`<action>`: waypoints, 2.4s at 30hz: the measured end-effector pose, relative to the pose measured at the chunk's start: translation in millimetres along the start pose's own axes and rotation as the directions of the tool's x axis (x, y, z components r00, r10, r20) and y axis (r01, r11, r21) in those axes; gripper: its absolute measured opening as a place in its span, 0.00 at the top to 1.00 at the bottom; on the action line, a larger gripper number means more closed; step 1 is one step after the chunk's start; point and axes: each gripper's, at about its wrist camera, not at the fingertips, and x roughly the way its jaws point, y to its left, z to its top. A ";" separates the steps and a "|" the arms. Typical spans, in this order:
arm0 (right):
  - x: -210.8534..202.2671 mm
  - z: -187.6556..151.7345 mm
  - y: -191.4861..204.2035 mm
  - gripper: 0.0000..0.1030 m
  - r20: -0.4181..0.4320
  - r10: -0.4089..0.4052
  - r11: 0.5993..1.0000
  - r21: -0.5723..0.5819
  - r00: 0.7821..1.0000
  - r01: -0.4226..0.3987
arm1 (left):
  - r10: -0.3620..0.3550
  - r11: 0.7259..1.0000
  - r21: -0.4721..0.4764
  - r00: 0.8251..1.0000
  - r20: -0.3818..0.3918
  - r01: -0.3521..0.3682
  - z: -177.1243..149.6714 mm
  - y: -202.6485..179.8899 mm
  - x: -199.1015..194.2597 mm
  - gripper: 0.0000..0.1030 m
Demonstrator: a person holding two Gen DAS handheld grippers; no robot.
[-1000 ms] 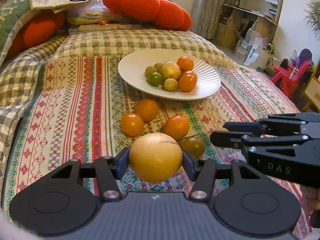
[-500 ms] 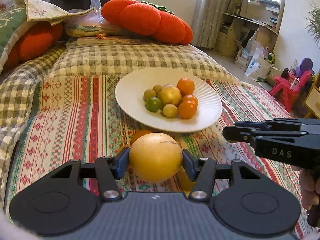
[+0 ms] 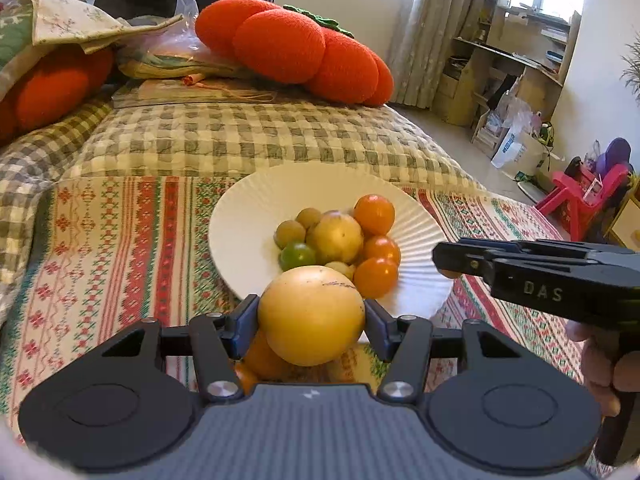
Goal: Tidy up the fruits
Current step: 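Carry both held fruits up and over the white plate, then lower both fruits onto the plate and open both tools, then withdraw both tools from the plate toward the remaining fruits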
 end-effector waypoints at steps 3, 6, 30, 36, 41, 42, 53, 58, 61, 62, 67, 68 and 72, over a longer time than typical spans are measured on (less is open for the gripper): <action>9.8 5.0 -3.0 0.79 -0.005 -0.010 1.000 -0.002 1.000 0.010 | 0.003 1.000 0.008 1.000 -0.007 -0.003 5.0 -2.3 8.8 0.52; 19.9 9.6 -6.4 0.79 -0.010 -0.019 1.000 -0.002 1.000 0.019 | 0.005 1.000 0.006 1.000 -0.019 -0.005 8.8 -3.3 16.9 0.52; 54.9 19.4 -4.9 0.79 -0.046 -0.068 0.996 -0.052 0.997 0.065 | 0.039 0.998 0.058 0.999 -0.014 -0.038 14.5 -5.5 44.2 0.52; 53.6 21.0 -4.0 0.75 -0.045 -0.066 0.995 -0.074 0.997 0.063 | 0.034 0.998 0.061 0.999 0.006 -0.034 18.1 -5.4 40.3 0.41; 47.4 24.6 -6.8 0.61 -0.037 -0.068 0.996 -0.061 0.997 0.065 | 0.046 0.994 0.096 0.999 0.011 -0.047 23.9 -9.5 34.3 0.25; 46.1 25.1 -7.1 0.59 -0.037 -0.067 0.996 -0.059 0.997 0.064 | 0.054 0.993 0.105 0.998 0.012 -0.054 24.7 -10.6 33.1 0.23; 27.3 24.8 -6.5 0.23 -0.047 -0.073 0.997 -0.029 0.996 0.072 | 0.071 0.991 0.112 0.997 -0.010 -0.070 21.1 -7.8 14.1 0.12; 16.1 19.5 -6.9 0.16 -0.068 -0.066 0.998 0.012 0.996 0.067 | 0.085 0.990 0.111 0.996 -0.015 -0.083 18.8 -4.0 0.7 0.09; 10.2 16.4 -7.0 0.12 -0.080 -0.075 0.997 0.025 0.994 0.077 | 0.091 0.990 0.108 0.996 -0.017 -0.089 17.0 -1.5 -8.2 0.08; 8.5 15.5 -6.7 0.11 -0.084 -0.081 0.996 0.026 0.993 0.083 | 0.092 0.990 0.107 0.996 -0.018 -0.090 16.3 -0.8 -10.8 0.07; -1.5 10.5 -4.1 0.05 -0.102 -0.108 0.993 0.027 0.989 0.111 | 0.097 0.991 0.100 0.995 -0.025 -0.094 9.0 4.0 -22.4 0.07; -3.7 8.9 -3.5 0.04 -0.107 -0.111 0.993 0.029 0.988 0.115 | 0.098 0.991 0.094 0.995 -0.031 -0.095 6.8 5.4 -24.1 0.07; -11.1 -0.1 -0.9 0.02 -0.135 -0.117 0.992 0.037 0.984 0.123 | 0.102 0.993 0.070 0.993 -0.056 -0.098 -1.6 11.8 -29.6 0.07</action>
